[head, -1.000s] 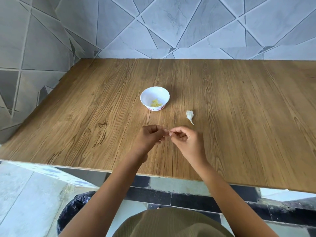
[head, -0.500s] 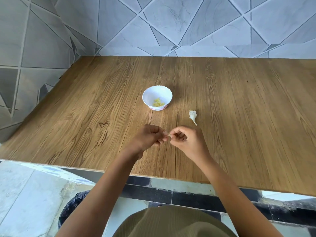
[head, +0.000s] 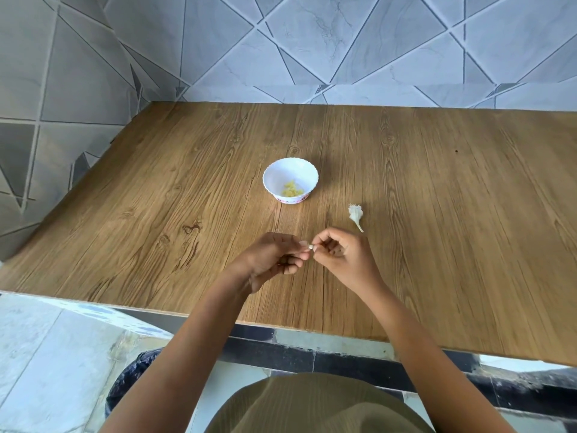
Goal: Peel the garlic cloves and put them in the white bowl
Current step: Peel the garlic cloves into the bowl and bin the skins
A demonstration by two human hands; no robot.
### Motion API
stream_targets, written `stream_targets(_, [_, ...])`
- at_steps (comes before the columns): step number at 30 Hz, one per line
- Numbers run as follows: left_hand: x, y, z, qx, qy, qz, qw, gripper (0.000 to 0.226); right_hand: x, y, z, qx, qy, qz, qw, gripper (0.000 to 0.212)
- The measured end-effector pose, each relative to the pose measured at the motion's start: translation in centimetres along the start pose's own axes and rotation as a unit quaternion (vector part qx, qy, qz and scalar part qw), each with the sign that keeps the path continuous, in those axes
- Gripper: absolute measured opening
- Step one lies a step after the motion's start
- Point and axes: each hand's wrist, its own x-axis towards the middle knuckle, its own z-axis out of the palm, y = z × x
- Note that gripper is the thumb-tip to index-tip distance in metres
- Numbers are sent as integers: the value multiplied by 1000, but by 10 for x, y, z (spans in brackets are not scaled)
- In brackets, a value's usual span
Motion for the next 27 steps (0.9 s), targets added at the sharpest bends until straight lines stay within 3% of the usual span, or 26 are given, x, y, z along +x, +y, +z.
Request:
stream_targets(5, [1,-4,-3,71,54,75,993,9,0,3,3,41,8,87,995,12])
stream_targets(15, [3,-7,-4,66,102,86,989,7,-2,5,5,79,-16,118,990,20])
stream_targets(19, [3,-7,-5,99,113,102,983,5,-1,0,5,124,-23,146,981,9])
stream_targets(23, [1,-7,-4,192,137,151,960,4,-2,1,6,108,-27,123,986,9])
stream_targets(27, [3,-7,-5,288,161,184,926,2,-2,2,8,19,3,55,998,5])
